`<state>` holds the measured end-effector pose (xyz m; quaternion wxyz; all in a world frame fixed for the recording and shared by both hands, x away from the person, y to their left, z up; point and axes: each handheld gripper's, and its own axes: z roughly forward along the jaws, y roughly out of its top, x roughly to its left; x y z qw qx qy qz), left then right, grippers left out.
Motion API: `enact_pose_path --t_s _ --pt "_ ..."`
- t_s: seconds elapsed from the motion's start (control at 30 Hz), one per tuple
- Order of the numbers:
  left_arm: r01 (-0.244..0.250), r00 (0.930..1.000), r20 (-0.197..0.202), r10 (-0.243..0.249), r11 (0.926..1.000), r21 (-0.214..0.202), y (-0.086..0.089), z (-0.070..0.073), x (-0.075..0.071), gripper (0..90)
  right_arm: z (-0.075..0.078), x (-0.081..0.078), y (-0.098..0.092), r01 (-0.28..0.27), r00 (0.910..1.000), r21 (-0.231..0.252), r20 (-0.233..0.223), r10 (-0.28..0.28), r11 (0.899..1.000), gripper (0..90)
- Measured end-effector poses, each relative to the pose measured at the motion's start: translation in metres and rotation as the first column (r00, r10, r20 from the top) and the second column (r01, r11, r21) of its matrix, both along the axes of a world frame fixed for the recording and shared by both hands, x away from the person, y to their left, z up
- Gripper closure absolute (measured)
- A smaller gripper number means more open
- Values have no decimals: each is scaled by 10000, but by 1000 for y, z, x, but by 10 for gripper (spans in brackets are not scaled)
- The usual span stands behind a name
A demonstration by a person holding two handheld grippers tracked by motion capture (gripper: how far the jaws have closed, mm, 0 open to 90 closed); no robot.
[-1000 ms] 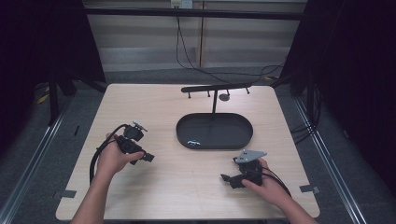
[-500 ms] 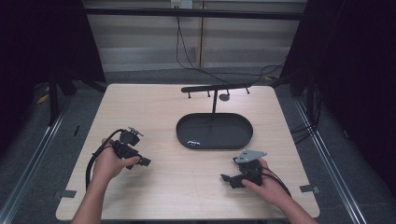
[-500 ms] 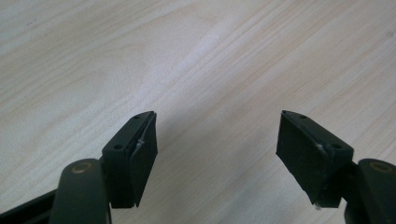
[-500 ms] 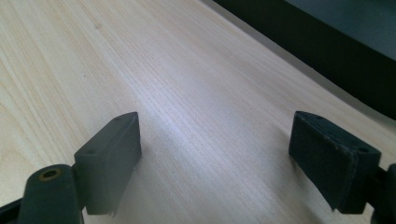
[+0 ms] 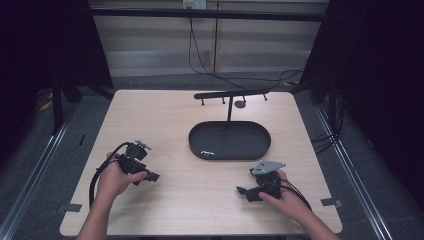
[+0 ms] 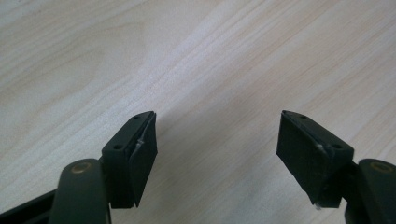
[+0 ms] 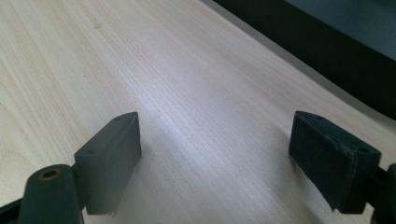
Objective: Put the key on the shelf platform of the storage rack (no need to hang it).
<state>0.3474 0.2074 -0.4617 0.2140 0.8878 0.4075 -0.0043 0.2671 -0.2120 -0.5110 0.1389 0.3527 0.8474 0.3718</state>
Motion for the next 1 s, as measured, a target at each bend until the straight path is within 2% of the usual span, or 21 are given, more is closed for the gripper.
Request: enact_pose_path --t_s 0.17,0.43,0.5,0.6,0.67,0.73,1.0 --pt "2 10000 -8 -2 10000 -5 2 -3 -2 285 0 0 0 1 10000 0 1 -1 10000 164" --pt "120 9997 197 -123 9997 195 6 -6 -10 266 0 0 0 1 10000 1 0 -1 10000 164" --pt "167 9996 241 -177 9990 414 7 -8 -12 266 0 0 0 -3 10000 -1 -2 3 10000 164" --pt "176 9994 280 -190 9985 511 7 -9 -14 266 0 0 0 5 10000 3 -9 -5 10000 164" --pt "353 9988 313 -377 9966 740 8 -11 -16 266 0 0 0 -3 10000 -2 0 3 10000 164" --pt "392 9984 378 -424 9960 801 9 -12 -18 265 0 0 0 -3 10000 -1 0 3 10000 164" --pt "486 9973 518 -529 9954 822 10 -12 -18 259 0 0 0 -2 10000 0 -1 2 10000 164"
